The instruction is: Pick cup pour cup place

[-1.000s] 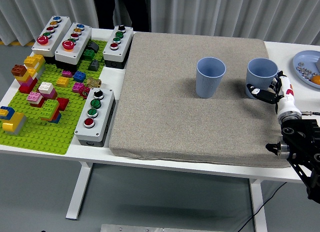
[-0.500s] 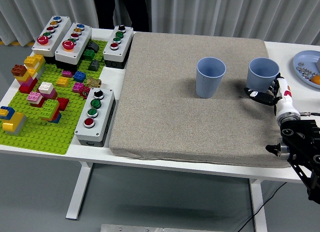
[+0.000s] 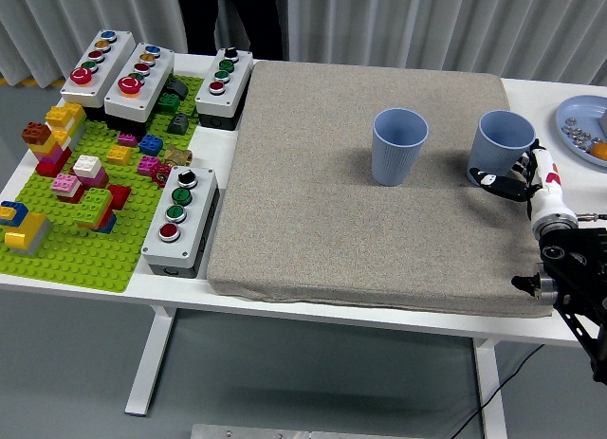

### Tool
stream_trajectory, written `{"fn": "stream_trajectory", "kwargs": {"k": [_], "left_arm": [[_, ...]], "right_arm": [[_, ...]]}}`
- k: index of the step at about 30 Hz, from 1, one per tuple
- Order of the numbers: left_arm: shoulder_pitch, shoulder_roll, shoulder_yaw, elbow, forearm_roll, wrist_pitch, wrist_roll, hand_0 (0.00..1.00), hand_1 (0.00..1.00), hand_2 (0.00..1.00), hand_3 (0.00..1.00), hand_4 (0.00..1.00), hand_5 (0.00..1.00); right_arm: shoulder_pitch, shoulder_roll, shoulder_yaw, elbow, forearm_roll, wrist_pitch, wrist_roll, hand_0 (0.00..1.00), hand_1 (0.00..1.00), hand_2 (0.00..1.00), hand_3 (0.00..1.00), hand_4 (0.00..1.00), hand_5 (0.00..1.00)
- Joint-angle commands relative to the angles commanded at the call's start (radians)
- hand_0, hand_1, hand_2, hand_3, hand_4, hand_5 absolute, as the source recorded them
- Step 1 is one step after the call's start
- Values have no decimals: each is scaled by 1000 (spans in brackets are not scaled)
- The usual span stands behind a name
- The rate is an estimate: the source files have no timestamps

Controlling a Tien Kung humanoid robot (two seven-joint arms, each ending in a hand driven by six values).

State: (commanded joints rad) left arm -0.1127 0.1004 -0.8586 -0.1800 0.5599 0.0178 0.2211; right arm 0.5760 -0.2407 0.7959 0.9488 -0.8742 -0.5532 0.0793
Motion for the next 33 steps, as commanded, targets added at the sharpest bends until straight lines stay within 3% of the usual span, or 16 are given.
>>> {"fn": "stream_trajectory", "kwargs": {"k": [20, 33], "left_arm": [[-2, -1, -9, 0, 4, -1, 1, 766, 801, 843, 769, 506, 940], [5, 1, -20, 0, 8, -2, 5, 766, 801, 843, 768, 506, 940]], "right_arm": [[-36, -43, 25, 53, -21, 0, -10, 907, 857, 954, 972, 901, 216], [-154, -125, 92, 221, -65, -4, -34, 907, 856, 954, 971, 901, 220]]}}
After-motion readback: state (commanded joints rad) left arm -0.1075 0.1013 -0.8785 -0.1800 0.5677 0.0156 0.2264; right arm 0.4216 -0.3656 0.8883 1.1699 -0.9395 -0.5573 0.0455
